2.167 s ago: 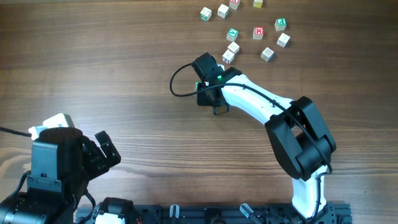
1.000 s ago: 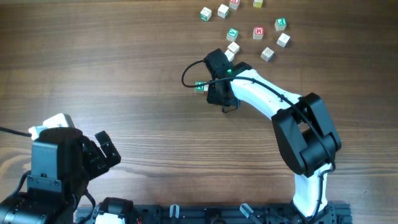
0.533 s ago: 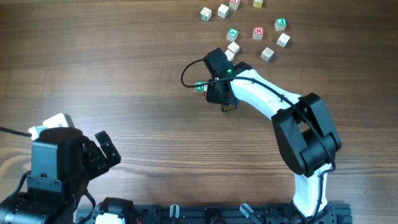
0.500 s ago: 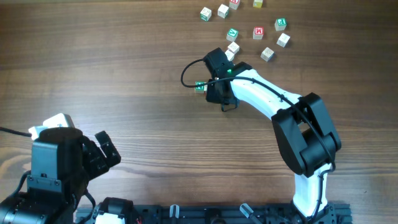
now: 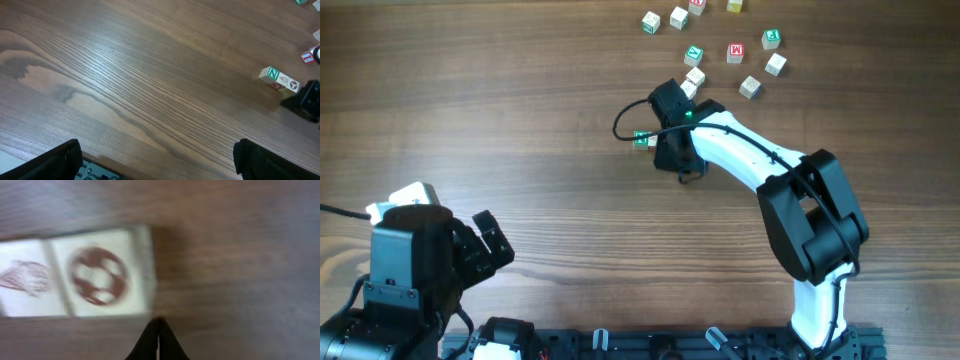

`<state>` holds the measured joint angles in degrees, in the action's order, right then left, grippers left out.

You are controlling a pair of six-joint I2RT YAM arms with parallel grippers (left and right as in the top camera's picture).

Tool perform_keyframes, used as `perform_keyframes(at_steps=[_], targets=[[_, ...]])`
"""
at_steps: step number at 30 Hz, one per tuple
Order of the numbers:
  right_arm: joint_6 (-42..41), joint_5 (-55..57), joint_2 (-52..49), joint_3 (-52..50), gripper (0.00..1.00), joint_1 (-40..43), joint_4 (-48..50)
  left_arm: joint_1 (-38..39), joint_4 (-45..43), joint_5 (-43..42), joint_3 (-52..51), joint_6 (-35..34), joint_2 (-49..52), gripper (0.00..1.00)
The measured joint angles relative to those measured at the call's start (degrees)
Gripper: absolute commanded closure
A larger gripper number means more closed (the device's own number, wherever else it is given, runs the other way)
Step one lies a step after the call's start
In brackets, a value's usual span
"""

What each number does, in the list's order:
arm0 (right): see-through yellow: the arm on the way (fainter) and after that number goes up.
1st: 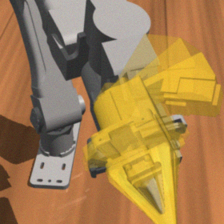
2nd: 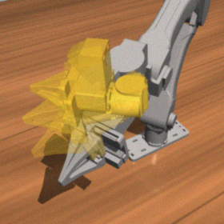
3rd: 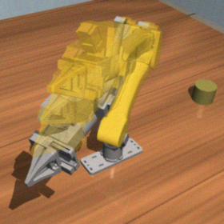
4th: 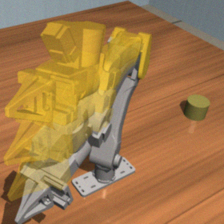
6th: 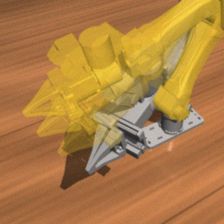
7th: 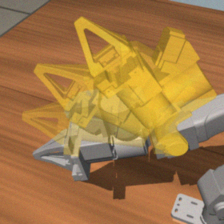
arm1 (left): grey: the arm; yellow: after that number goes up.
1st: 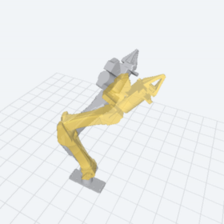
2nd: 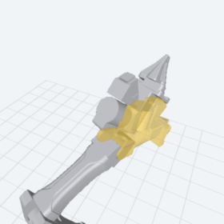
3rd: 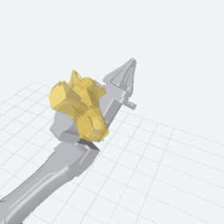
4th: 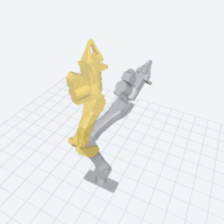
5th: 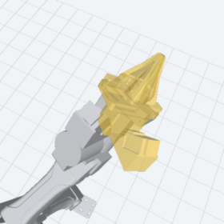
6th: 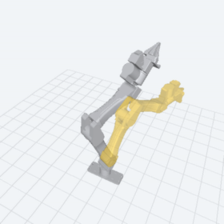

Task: Form a circle

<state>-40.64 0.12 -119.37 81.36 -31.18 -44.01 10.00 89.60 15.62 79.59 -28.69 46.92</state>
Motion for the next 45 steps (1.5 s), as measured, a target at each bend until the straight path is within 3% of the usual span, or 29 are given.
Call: perform_keyframes(at_steps=[10, 23, 45], targets=[[-5.8, 3.0, 0.0, 0.0, 0.95, 2.3, 0.2, 0.0, 0.0, 0.0, 0.0, 0.0, 0.0, 0.0], [1.7, 2.5, 0.0, 0.0, 0.95, 4.2, 7.0, 0.0, 0.0, 0.0, 0.0, 0.0, 0.0, 0.0], [2.4, 0.1, -0.1, 0.0, 0.95, 4.2, 8.2, 0.0, 0.0, 0.0, 0.0, 0.0, 0.0, 0.0]])
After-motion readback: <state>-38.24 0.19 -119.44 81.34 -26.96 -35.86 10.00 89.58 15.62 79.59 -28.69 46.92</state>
